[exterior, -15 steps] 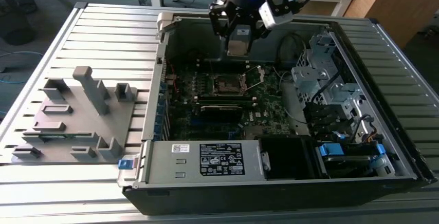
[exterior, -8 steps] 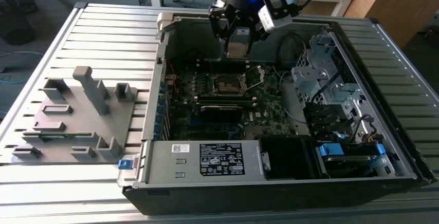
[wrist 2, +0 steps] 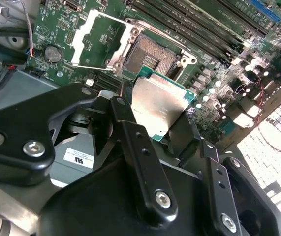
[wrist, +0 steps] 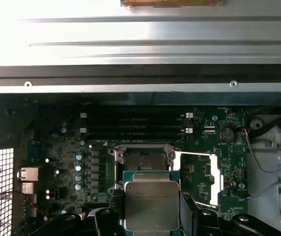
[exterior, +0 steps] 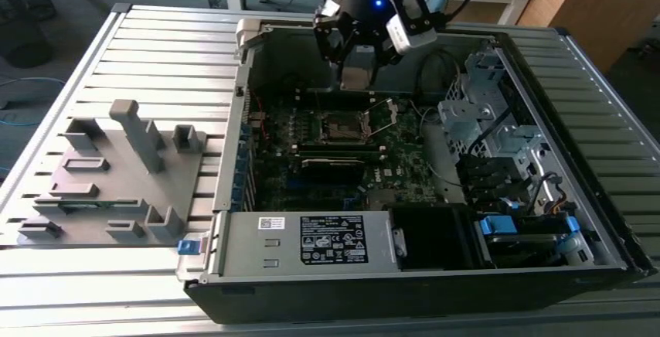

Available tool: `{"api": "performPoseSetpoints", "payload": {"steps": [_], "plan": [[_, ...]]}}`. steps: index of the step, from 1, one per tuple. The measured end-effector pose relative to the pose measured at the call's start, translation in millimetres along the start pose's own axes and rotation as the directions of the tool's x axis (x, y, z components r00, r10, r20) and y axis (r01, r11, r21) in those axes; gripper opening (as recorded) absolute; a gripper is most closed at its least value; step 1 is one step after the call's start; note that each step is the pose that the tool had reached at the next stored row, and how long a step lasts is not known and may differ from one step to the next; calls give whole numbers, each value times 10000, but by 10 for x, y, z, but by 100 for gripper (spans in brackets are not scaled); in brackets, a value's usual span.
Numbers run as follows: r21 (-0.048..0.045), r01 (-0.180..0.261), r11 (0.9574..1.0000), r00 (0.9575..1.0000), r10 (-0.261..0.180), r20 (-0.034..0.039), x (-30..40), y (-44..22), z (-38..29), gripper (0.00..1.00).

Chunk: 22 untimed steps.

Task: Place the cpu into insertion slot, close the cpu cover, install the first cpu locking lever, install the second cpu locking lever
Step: 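Place the cpu into insertion slot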

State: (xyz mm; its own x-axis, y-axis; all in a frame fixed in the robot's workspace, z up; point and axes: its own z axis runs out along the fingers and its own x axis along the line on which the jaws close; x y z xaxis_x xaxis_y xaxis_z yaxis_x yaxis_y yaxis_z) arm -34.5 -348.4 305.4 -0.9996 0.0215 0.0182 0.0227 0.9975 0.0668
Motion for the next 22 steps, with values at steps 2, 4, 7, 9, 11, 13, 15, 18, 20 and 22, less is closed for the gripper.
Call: {"api": "performPoseSetpoints", "payload": {"steps": [2, 4, 7, 9, 11, 13, 15, 18, 20, 22], "plan": [[1, 0, 10000, 10000, 0, -1, 0, -1, 8, 54], [1, 0, 10000, 10000, 0, 0, 0, -1, 15, 54], [2, 0, 10000, 10000, 0, -1, 0, -2, 24, 54], [1, 0, 10000, 10000, 0, 0, 0, -2, 29, 54], [2, 0, 10000, 10000, 0, 0, 0, -3, 35, 54], [5, 0, 10000, 10000, 0, 0, -1, -3, 40, 54], [12, 0, 10000, 10000, 0, 0, -1, -3, 44, 54], [21, 0, 10000, 10000, 0, 0, -1, -4, 50, 54], [25, 0, 10000, 10000, 0, 0, -1, -4, 54, 54], [29, 0, 10000, 10000, 0, 0, -1, -4, 58, 54]]}}
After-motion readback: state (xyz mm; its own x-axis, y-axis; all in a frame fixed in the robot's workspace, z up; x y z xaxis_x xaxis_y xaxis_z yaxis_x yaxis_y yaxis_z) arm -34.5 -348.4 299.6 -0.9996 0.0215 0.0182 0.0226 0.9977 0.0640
